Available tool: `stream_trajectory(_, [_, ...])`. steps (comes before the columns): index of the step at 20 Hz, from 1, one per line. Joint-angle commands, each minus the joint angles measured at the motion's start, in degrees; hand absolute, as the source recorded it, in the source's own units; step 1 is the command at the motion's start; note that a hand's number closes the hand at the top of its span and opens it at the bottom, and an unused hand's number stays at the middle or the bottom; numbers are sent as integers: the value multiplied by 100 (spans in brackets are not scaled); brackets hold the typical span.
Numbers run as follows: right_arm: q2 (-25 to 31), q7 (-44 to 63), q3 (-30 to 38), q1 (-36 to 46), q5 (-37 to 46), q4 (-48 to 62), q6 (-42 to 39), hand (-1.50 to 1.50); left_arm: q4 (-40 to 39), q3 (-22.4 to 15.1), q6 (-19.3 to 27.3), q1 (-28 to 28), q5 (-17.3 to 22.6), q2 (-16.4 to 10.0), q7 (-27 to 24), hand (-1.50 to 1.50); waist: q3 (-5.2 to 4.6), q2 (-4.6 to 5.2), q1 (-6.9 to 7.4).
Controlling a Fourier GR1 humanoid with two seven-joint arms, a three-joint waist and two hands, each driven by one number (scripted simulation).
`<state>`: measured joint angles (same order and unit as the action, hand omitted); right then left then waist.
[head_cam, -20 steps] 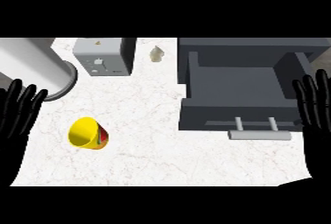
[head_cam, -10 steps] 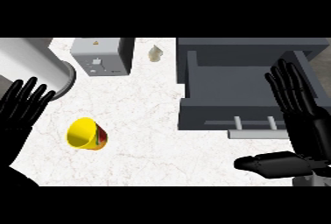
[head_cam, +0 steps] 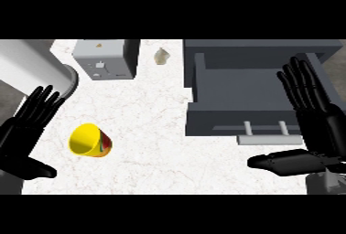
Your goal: Pick up the cup, place it into the drawer and close the drawer
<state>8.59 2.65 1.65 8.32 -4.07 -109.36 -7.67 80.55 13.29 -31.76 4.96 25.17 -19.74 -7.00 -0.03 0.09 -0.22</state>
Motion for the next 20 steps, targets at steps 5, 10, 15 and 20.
stream_trajectory(5, [98, -154, 239, 437, -90, 571, -165, -150, -2047, 70, -236, 369, -1287, -37, -1516, -150, -3, 15, -16])
stream_trajectory(10, [116, 260, 357, 581, -156, 251, -52, -150, -2993, -12, -166, 534, -1856, -33, -2389, -150, -3, 3, -11])
stream_trajectory(15, [-43, 86, 179, 586, -59, 398, -63, -150, -4598, -9, -111, 1142, -2370, -205, -3376, -150, -8, 21, -46])
stream_trajectory(20, [274, 288, 502, 744, -284, 342, -258, -150, -5896, -28, 73, 1635, -2697, -325, -4215, -150, -12, 29, -82])
